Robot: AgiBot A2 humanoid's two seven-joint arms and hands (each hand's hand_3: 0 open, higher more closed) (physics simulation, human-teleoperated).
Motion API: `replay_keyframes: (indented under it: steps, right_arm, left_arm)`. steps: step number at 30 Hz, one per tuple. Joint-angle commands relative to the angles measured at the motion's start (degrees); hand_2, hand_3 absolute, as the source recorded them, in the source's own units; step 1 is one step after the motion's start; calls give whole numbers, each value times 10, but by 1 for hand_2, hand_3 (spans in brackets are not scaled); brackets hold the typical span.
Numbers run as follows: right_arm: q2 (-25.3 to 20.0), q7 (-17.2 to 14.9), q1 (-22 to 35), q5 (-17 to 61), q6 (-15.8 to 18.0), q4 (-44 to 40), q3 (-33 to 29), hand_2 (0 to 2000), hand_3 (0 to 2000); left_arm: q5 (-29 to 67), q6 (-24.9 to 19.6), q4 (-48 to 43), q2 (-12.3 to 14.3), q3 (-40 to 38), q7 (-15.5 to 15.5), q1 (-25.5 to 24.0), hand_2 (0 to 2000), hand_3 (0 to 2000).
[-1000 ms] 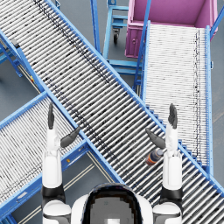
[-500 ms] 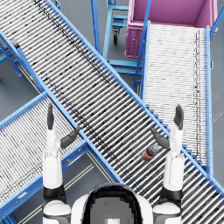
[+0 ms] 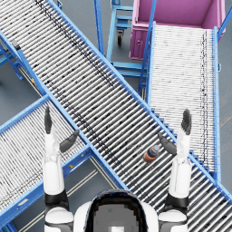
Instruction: Pick up the oil and place it on the left assembly line, put the cola on the right, and keep Sprite still
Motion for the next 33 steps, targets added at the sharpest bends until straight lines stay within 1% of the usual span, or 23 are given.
replay_keyframes:
  steps: [1,5,6,9,10,11,14,16,19,20,23,26,27,28,31,33]
  right_arm:
    - [-2,0,-5,0,0,8,-1,0,0]
    - [-6,0,-14,0,0,15,-13,0,0]
    - [-11,0,-33,0,0,4,-15,0,0]
    - [-15,0,-48,0,0,-4,-3,0,0]
    - [-15,0,-41,0,0,7,12,0,0]
    - [-10,0,-18,0,0,26,19,0,0]
    - [-18,0,-45,0,0,41,5,0,0]
    - [-24,0,-71,0,0,49,13,0,0]
    - [-30,0,-93,0,0,49,12,0,0]
    - [-31,0,-99,0,0,50,22,0,0]
    - [-32,0,-122,0,0,39,51,0,0]
    - [-33,0,-131,0,0,19,72,0,0]
    - [-33,0,-134,0,0,7,82,0,0]
    - [-33,0,-133,0,0,-8,94,0,0]
    - [-36,0,-132,0,0,-53,121,0,0]
    - [-40,0,-121,0,0,-82,134,0,0]
  left_arm:
    - [0,0,-3,0,0,0,1,0,0]
    - [0,0,-3,2,-1,0,3,0,0]
    - [0,0,-3,2,-4,0,3,0,0]
    - [0,0,-5,3,-27,0,0,0,0]
    - [0,0,-5,4,-38,0,-2,0,0]
    - [0,0,0,4,-34,0,-2,0,0]
    - [0,0,-12,5,-13,0,-4,0,0]
    - [0,0,-11,6,-4,0,-4,0,0]
    - [0,0,-7,8,-6,0,-10,0,0]
    - [0,0,-3,8,3,0,-6,0,0]
    - [0,0,-6,10,3,0,-10,0,0]
    - [0,0,-4,12,4,0,-13,0,0]
    - [0,0,-4,11,6,0,-6,0,0]
    - [0,0,-3,12,5,0,-13,0,0]
    - [0,0,3,12,12,0,0,0,0]
    - [0,0,9,13,13,0,0,0,0]
